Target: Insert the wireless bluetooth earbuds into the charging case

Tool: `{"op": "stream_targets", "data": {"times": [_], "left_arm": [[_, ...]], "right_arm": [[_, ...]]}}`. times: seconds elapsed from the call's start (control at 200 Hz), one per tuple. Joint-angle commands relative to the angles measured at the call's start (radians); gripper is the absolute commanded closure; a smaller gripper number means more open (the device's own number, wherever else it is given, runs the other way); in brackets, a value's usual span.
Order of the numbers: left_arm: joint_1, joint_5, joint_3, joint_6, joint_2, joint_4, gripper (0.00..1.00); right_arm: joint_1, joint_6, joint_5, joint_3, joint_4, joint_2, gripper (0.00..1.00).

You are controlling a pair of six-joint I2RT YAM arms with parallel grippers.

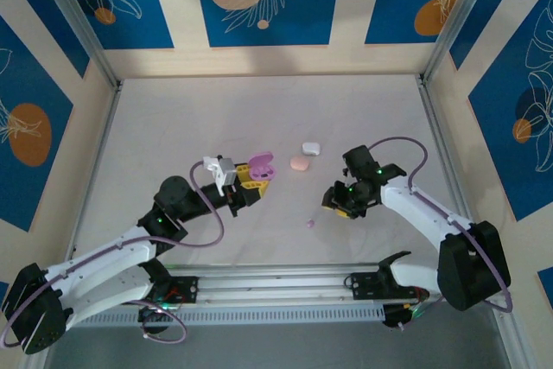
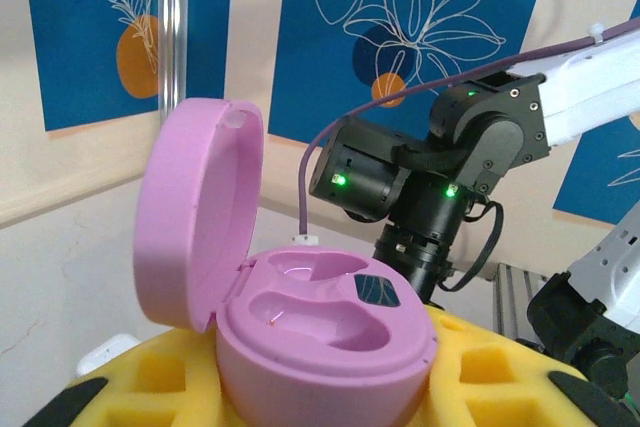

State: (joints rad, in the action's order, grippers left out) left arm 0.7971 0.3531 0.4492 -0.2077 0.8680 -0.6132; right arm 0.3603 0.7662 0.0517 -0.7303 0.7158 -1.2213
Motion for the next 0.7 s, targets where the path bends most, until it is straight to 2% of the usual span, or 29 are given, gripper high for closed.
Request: {"op": "stream_targets", "data": {"times": [0.0, 0.105, 0.235, 0.355, 0.69], "left_arm": [[0.009, -0.013, -0.007, 0.006, -0.022, -0.026, 0.78], [0.01, -0.012, -0.006, 0.001, -0.026, -0.02, 0.78], [0.01, -0.012, -0.004, -0.005, -0.032, -0.009, 0.78], [0.011, -0.016, -0.003, -0.004, -0.035, -0.002, 0.78], [0.011, -0.008, 0.011, 0.0, -0.016, 0.007, 0.78]], "right_arm": [[-0.09, -0.033, -0.057, -0.011, -0.054, -0.023, 0.57], [-0.185, -0.089, -0.053, -0.048, -0.096, -0.087, 0.59], [-0.266, -0.143, 0.04, -0.113, -0.13, -0.211, 0.64], [-0.282, -0.167, 0.101, -0.15, -0.155, -0.306, 0.64], [-0.284, -0.189, 0.07, -0.207, -0.132, -0.417, 0.63]]}}
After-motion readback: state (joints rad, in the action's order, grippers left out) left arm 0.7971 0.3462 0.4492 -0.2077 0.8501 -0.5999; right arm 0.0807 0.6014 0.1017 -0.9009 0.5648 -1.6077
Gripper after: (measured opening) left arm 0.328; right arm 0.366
